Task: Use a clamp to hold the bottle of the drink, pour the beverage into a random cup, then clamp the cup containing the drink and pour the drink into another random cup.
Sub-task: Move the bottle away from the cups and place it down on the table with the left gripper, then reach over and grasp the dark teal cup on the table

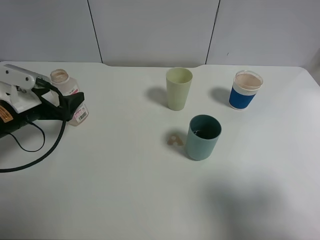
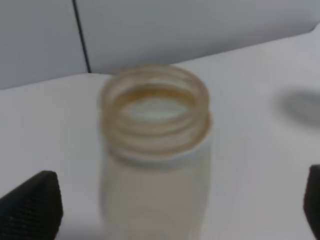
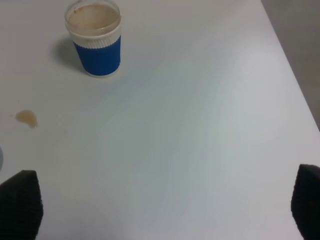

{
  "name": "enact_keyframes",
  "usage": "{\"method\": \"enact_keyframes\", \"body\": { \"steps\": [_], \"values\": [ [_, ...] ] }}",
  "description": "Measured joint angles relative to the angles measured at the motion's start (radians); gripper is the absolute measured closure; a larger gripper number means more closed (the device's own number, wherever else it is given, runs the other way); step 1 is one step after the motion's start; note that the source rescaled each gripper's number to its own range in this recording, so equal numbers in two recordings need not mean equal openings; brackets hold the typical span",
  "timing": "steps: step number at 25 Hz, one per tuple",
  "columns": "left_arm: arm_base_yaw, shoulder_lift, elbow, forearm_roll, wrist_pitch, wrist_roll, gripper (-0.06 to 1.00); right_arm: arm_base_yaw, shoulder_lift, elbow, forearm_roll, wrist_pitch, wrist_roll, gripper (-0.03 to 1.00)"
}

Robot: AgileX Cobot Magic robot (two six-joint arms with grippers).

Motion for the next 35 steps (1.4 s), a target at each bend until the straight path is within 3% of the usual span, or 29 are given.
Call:
{"method": "enact_keyframes", "body": {
  "steps": [8, 13, 17, 20, 25, 31, 35],
  "values": [
    [0.0, -0.344, 0.158, -0.116, 0.06, -0.033, -0.04, 0.0, 0.0, 0.0, 0.0, 0.0, 0.0, -0.03],
    [0.0, -0.638, 0.167, -0.165, 0.183, -0.103, -0.05, 0.0, 0.0, 0.0, 0.0, 0.0, 0.0, -0.03],
    [0.0, -0.863, 0.164, -0.185, 0.22, -0.11, -0.05, 0.0, 0.0, 0.0, 0.0, 0.0, 0.0, -0.03],
    [0.0, -1.019, 0.119, -0.187, 0.333, -0.11, -0.05, 0.0, 0.0, 0.0, 0.0, 0.0, 0.0, -0.03],
    [0.0, -1.232, -0.059, -0.187, 0.721, -0.114, -0.05, 0.0, 0.0, 0.0, 0.0, 0.0, 0.0, -0.03],
    [0.0, -1.404, -0.299, -0.187, 1.443, -0.133, -0.05, 0.0, 0.0, 0.0, 0.0, 0.0, 0.0, -0.03],
    [0.0, -1.491, -0.409, -0.194, 1.803, -0.09, -0.05, 0.0, 0.0, 0.0, 0.0, 0.0, 0.0, -0.03]
  ]
}}
